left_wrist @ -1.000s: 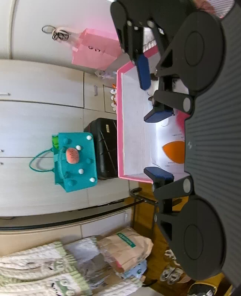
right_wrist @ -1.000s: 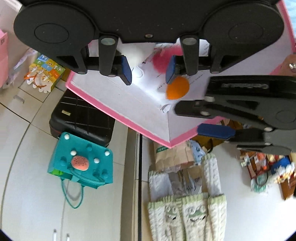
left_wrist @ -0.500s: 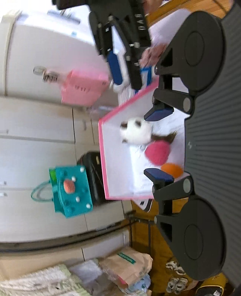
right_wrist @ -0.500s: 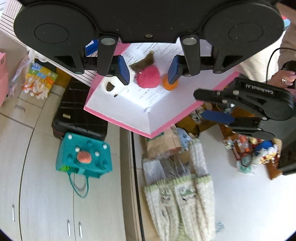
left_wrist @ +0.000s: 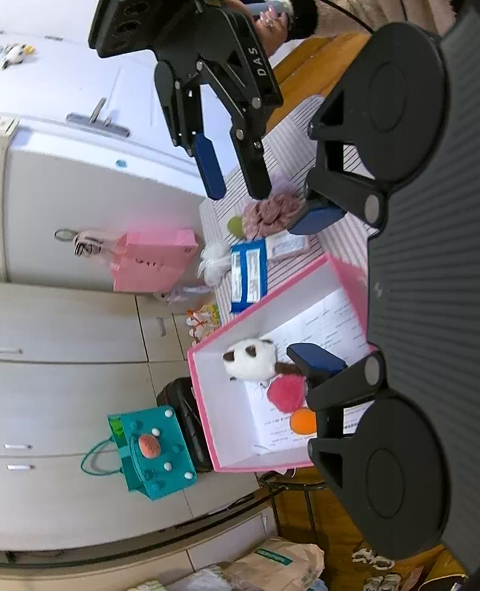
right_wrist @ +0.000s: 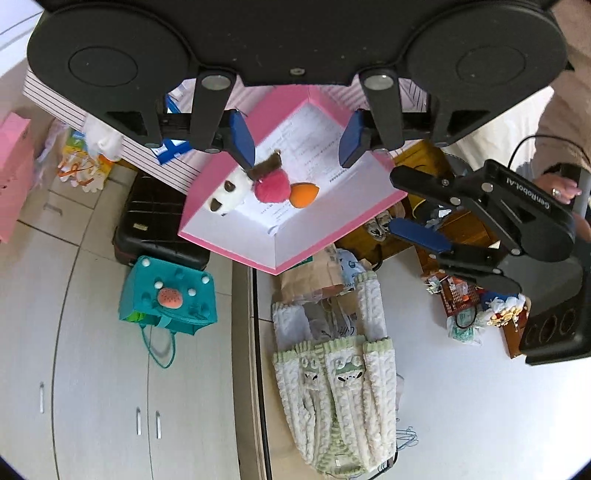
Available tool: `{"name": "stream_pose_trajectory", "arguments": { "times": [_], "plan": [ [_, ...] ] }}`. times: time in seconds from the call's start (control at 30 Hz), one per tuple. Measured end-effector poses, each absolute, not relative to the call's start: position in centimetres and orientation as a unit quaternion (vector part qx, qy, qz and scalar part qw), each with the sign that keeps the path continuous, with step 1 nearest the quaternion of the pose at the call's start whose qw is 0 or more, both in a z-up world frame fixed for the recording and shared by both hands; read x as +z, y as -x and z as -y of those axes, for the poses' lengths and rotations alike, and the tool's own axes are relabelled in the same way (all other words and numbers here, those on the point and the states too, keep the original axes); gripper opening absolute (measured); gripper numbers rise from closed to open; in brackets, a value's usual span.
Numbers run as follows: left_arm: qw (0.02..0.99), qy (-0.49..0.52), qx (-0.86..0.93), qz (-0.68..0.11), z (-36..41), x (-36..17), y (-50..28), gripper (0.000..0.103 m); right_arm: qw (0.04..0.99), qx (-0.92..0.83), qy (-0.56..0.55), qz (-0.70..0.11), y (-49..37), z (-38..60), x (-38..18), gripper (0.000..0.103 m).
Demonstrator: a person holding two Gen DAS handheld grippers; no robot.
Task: Organize soft objects
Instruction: 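Withdraw both tools from the box toward the remaining items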
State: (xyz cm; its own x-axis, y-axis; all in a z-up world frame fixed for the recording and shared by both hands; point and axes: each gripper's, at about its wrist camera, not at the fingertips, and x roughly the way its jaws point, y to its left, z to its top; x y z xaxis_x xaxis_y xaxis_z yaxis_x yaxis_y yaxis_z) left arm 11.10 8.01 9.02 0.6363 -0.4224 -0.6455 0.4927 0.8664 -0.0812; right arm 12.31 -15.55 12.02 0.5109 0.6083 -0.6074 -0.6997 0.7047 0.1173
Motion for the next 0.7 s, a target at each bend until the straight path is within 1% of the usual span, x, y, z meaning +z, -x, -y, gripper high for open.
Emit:
{"name": "stream_pose_trajectory", "arguments": {
  "times": [0.2,0.4,0.5,0.7],
  "plan": [
    [0.890,-0.100,-0.272,-0.353,-5.2,8.3,-9.0,0.065,0.877,0.361,0.076,-0.308,-9.4,18.4,11.5,0.060],
    [0.873,-0.133,-0.289,-0.369,-3.3,7.3,-8.3,0.065,0.883,0.336,0.059,-0.323,-7.4,21.7,8.9,0.061],
    [0.868,-0.142,-0.296,-0.373,-2.4,6.6,-7.9,0.066,0.882,0.338,0.055,-0.325,-6.7,22.9,7.7,0.066],
    [0.861,-0.161,-0.302,-0.375,-0.4,4.8,-8.0,0.066,0.877,0.334,0.059,-0.340,-6.1,24.8,5.3,0.067]
  ]
}}
